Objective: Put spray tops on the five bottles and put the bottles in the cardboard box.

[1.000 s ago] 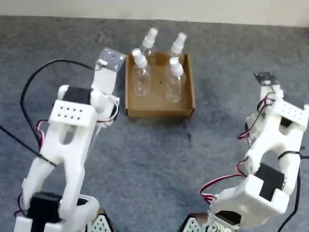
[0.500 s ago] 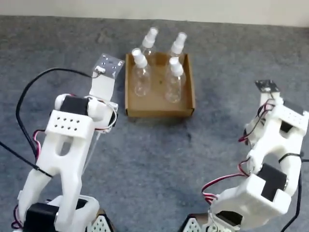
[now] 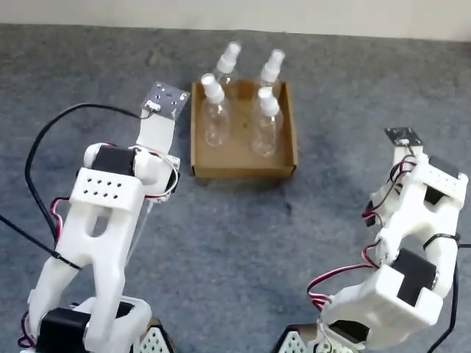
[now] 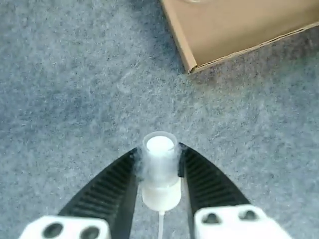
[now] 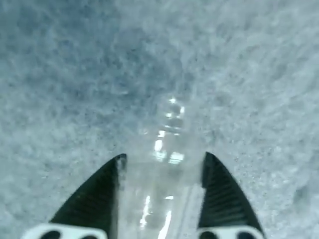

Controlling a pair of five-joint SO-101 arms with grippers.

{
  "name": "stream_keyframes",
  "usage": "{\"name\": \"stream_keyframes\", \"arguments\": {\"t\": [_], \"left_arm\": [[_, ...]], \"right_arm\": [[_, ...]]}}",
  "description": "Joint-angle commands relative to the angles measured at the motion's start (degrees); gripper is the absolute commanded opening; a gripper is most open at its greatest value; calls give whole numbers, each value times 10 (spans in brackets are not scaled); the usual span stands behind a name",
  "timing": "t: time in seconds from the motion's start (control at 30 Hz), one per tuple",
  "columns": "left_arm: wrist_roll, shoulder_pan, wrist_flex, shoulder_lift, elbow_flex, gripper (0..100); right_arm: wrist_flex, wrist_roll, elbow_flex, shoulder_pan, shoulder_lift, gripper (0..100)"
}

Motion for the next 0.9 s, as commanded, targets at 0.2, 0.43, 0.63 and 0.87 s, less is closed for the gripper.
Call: {"name": "stream_keyframes", "arguments": {"t": [0.2, 0.43, 0.63, 0.87], "left_arm": [[10, 6, -6, -39, -44, 3], [11, 5, -5, -190, -74, 3], [52, -24, -11, -335, -75, 3], [139, -92, -67, -444, -102, 3]], "right_arm": [[28, -80, -87, -29, -64, 5], [62, -185, -79, -212, -280, 5], [-31, -228, 77, -436, -447, 5], [-138, -234, 215, -624, -507, 4]]}}
